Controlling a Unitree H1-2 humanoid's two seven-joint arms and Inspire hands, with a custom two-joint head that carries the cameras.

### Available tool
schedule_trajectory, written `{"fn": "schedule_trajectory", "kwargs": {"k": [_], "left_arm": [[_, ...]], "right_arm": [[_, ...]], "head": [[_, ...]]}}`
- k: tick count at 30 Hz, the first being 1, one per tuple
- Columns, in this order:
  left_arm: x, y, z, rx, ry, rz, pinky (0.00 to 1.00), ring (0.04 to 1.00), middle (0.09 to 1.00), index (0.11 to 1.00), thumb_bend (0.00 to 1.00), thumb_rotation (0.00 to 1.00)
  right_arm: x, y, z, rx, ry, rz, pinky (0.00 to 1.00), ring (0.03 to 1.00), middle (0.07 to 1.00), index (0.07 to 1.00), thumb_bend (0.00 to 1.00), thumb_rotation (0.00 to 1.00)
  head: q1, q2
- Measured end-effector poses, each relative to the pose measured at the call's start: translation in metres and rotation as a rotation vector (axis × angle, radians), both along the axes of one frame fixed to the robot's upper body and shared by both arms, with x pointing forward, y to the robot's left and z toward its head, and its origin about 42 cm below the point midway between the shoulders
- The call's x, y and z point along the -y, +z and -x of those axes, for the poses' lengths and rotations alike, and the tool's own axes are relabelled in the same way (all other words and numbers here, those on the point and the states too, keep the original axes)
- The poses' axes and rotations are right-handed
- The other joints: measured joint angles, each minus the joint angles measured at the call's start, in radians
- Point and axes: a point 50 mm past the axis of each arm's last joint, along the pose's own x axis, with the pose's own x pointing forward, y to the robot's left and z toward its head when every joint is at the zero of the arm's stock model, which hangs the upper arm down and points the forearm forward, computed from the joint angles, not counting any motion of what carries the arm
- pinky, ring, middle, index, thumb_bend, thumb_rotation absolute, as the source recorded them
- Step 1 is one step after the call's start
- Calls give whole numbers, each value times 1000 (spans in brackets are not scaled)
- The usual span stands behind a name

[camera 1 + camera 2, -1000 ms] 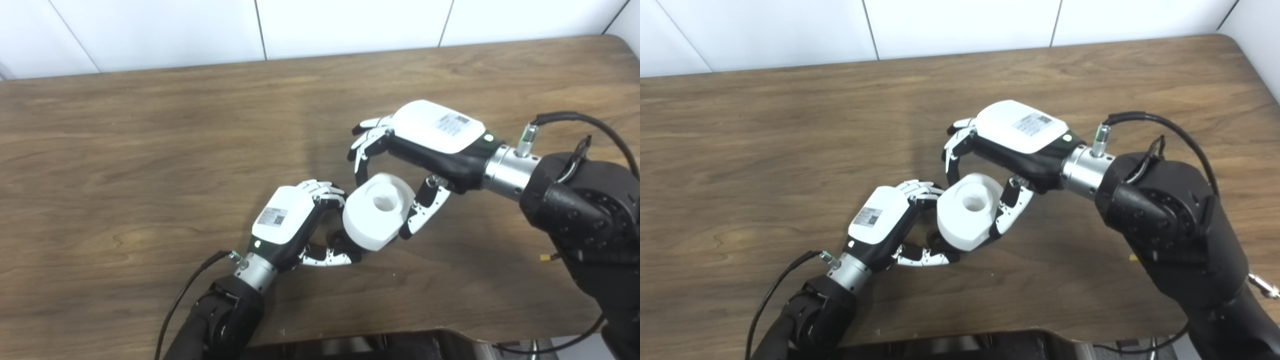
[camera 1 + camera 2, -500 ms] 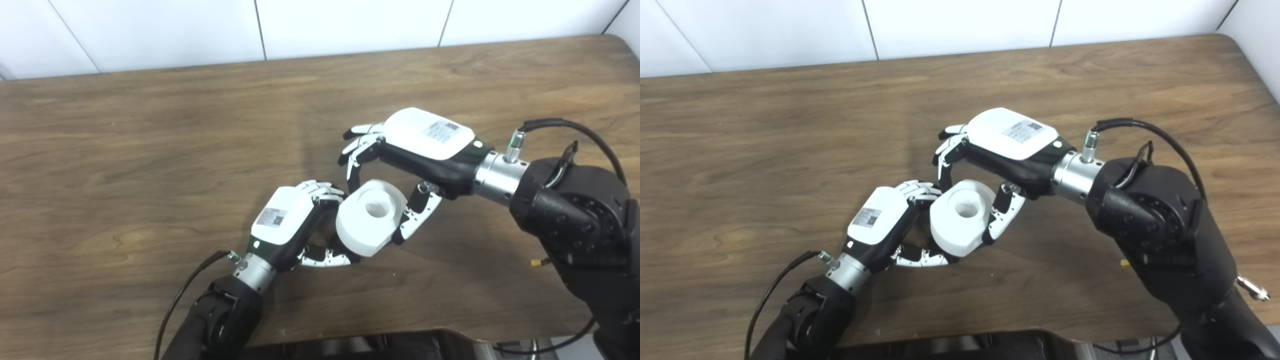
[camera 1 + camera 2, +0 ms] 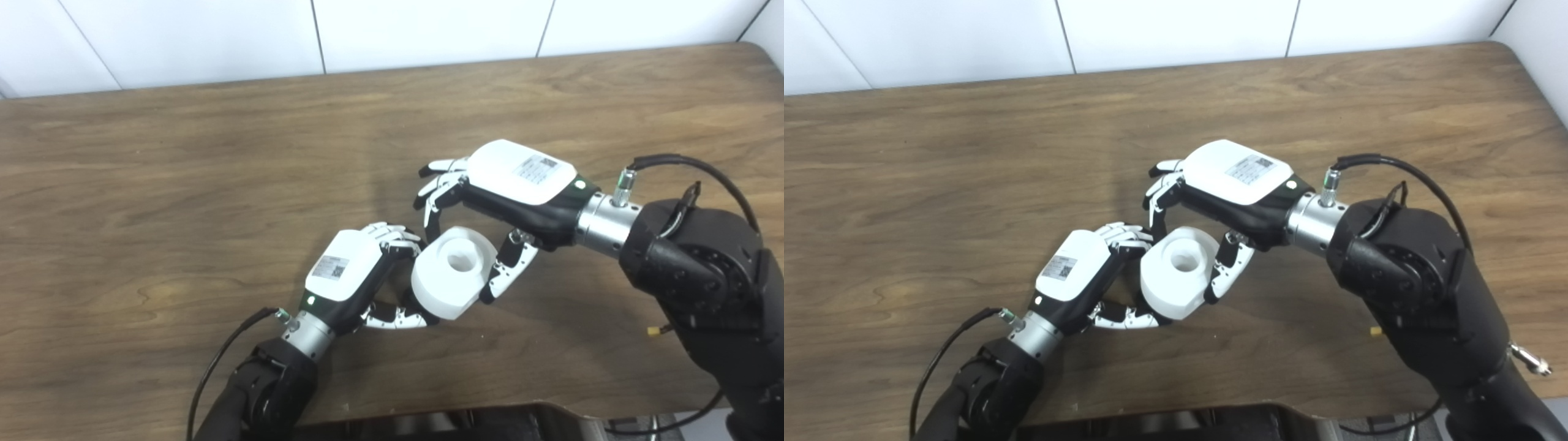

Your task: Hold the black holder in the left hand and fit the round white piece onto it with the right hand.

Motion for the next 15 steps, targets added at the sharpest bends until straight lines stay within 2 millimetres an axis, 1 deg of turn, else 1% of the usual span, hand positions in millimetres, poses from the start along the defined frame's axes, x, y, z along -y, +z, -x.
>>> {"fn": "schedule_trajectory", "kwargs": {"k": [9,15], "left_arm": [[-1,0,0,1,-7,3,825,811,735,486,522,49],[-1,0,0,0,-8,4,827,806,732,485,522,48]], "right_arm": [[-2,-2,3,14,23,18,832,908,801,483,524,132],[-2,-2,4,15,24,20,845,915,804,483,524,131]], "head": [[0,-2],[2,5]]}}
